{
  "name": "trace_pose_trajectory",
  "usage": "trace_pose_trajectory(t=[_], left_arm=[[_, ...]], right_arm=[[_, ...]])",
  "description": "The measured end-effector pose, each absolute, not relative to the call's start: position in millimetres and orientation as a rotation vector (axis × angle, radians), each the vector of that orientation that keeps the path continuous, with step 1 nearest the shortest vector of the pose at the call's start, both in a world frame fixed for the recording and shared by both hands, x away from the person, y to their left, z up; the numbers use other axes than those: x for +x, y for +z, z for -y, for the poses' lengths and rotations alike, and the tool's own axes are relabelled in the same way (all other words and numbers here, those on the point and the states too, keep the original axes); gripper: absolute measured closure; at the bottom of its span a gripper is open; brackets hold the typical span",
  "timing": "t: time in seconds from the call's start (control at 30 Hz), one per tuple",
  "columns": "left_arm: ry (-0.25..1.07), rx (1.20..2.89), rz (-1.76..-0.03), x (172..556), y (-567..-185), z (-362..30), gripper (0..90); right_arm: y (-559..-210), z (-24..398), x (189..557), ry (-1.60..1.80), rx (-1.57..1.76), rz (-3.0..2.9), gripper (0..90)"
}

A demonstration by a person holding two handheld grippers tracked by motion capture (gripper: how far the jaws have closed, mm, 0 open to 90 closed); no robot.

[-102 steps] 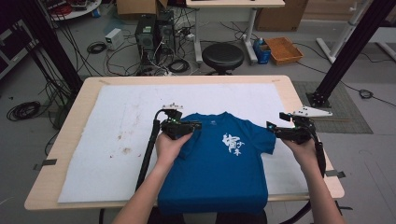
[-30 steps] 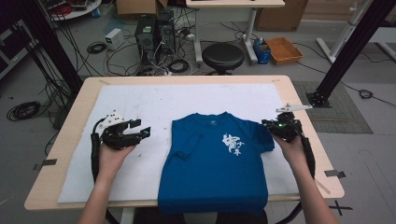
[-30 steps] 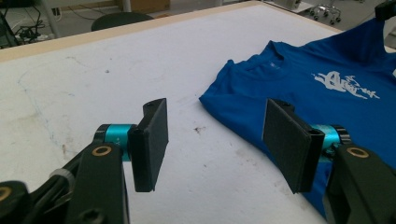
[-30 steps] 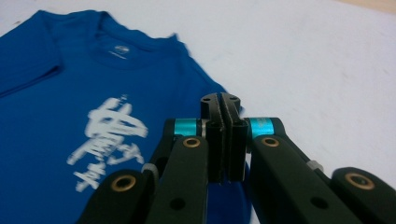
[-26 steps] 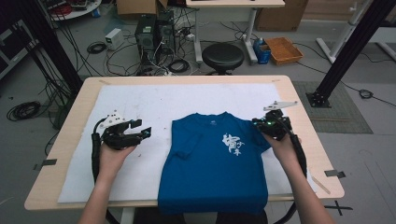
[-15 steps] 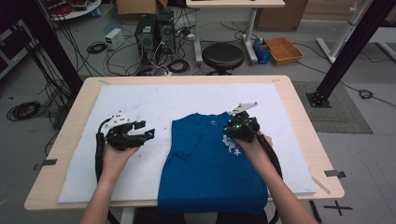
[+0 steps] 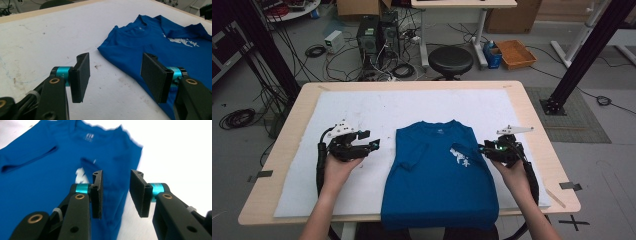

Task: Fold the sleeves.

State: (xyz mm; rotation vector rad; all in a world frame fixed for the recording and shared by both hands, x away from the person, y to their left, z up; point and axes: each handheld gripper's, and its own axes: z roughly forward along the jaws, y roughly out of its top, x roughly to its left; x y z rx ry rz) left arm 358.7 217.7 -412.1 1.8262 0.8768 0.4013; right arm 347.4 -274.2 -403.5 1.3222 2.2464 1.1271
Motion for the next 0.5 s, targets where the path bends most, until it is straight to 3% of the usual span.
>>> trace_pose_trajectory(t=[0.1,0.17,0.2,0.27,0.5], left_arm=[[0.392,1.834,-0.877,359,-413,-215,40.9],[0.390,1.839,-0.876,359,-414,-213,40.9],[0.392,1.843,-0.874,359,-414,-213,40.9],[0.393,1.843,-0.874,359,-414,-214,40.9],[0.397,1.831,-0.886,359,-414,-216,40.8]], right_arm=[[-414,272,348,1.110,1.344,-2.278,64.1],[-425,266,355,1.074,1.352,-2.342,75.3],[-425,266,355,1.074,1.352,-2.342,75.3],[-427,262,352,1.058,1.267,-2.394,88.7],[-421,250,332,1.025,0.955,-2.536,89.1]])
